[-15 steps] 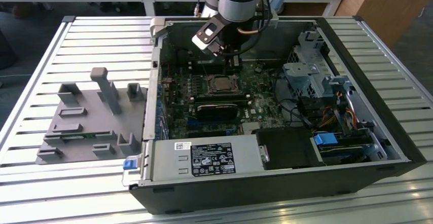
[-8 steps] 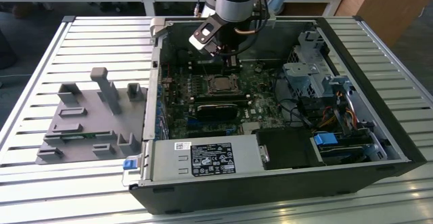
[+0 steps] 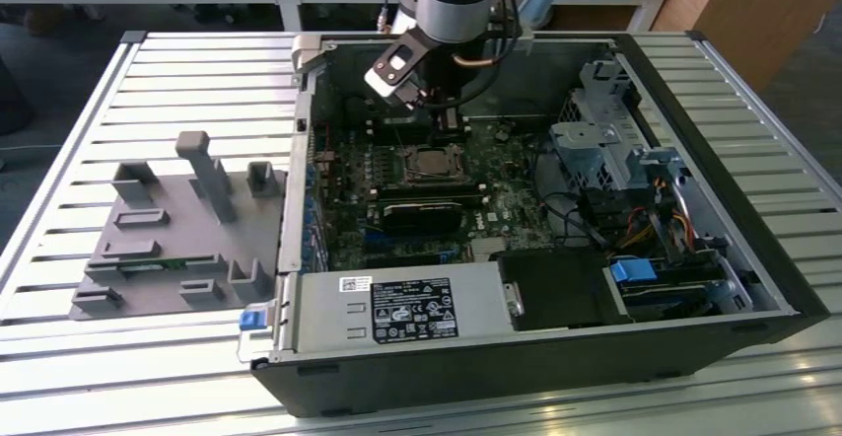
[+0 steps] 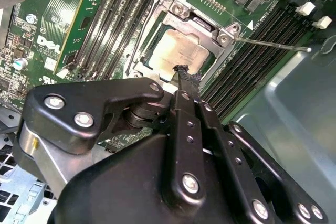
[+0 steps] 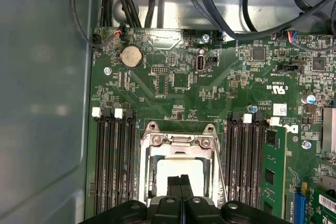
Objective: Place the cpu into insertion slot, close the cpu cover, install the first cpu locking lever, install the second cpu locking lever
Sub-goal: 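Close the cpu cover, then install the first cpu locking lever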
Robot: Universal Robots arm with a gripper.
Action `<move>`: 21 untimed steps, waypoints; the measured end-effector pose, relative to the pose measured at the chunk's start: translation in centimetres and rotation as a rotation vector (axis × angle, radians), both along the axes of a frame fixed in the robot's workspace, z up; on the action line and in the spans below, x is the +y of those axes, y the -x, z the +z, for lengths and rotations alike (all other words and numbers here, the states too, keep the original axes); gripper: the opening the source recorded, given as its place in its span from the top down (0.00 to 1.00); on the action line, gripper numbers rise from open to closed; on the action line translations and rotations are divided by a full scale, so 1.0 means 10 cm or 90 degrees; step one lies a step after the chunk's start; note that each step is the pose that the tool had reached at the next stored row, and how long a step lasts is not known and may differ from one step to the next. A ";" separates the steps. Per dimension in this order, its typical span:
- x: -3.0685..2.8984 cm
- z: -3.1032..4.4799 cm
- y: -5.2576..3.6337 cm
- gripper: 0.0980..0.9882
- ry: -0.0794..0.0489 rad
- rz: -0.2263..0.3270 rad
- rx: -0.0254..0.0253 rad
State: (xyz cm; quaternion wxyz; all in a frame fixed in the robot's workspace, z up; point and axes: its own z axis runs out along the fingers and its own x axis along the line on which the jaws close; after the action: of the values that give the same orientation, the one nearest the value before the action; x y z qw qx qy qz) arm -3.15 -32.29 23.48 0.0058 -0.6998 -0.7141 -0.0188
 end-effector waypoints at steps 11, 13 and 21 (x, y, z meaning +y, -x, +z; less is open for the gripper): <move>0.000 0.019 0.013 0.99 0.000 0.000 0.0000; 0.000 0.036 0.013 0.99 0.000 0.000 0.0000; 0.000 0.099 0.013 0.99 0.000 0.000 0.0000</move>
State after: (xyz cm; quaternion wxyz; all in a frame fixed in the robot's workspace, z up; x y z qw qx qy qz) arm -3.28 -32.29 24.47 0.0058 -0.6998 -0.7141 -0.0188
